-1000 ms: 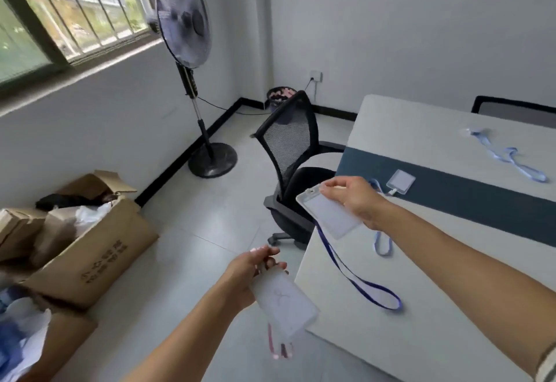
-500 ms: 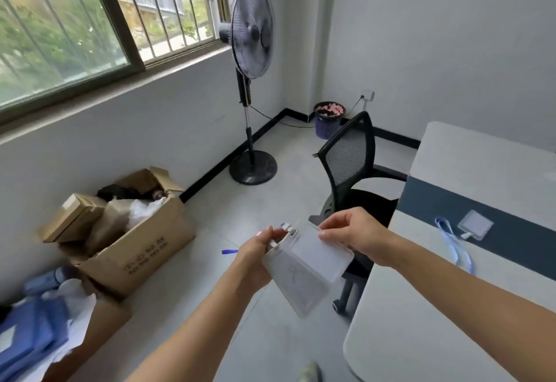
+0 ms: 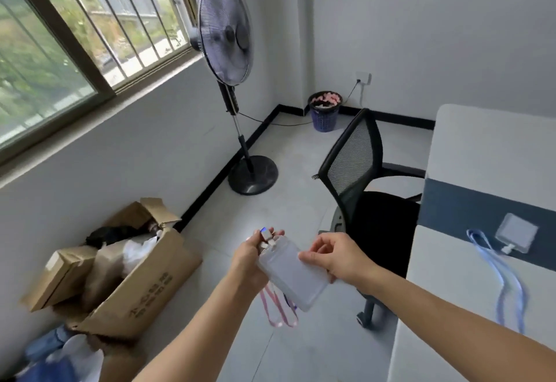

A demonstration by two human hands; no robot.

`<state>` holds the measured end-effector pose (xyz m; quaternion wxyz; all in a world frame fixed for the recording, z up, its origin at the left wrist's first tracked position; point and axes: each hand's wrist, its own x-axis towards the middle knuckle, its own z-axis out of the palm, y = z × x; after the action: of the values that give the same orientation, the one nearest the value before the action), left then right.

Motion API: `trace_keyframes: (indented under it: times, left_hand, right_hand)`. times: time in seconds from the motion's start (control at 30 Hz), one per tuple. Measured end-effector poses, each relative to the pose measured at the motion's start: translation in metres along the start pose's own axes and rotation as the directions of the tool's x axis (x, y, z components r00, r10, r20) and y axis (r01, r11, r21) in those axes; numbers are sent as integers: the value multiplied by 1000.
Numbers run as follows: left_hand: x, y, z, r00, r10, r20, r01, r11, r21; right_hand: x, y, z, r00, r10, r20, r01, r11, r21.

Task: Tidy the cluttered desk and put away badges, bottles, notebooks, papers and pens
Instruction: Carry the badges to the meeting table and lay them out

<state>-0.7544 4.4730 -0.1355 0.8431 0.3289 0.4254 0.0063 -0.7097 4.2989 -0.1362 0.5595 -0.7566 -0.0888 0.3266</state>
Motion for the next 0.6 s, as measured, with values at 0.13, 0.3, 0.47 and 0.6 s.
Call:
trace_keyframes:
  times: [0.13,0.3,0.47,0.6]
  left_hand:
    - [35,7,33,998,-58,3,58,998,25]
    - [76,8,67,947,-144,286,94,979,180]
    - [107,26,107,941,-149,304,49,948,313]
    - [148,69,137,928,-139,347,25,950,312]
  right_hand:
    - [15,7,-18,994,99,-47,-99,995,2]
    - [36,10,-35,976,158,-150,-141,983,114]
    - [64,-2,-47,956,180,-232,-121,961,249]
    - [88,-27,-53,963,119,-240,-34,942,333]
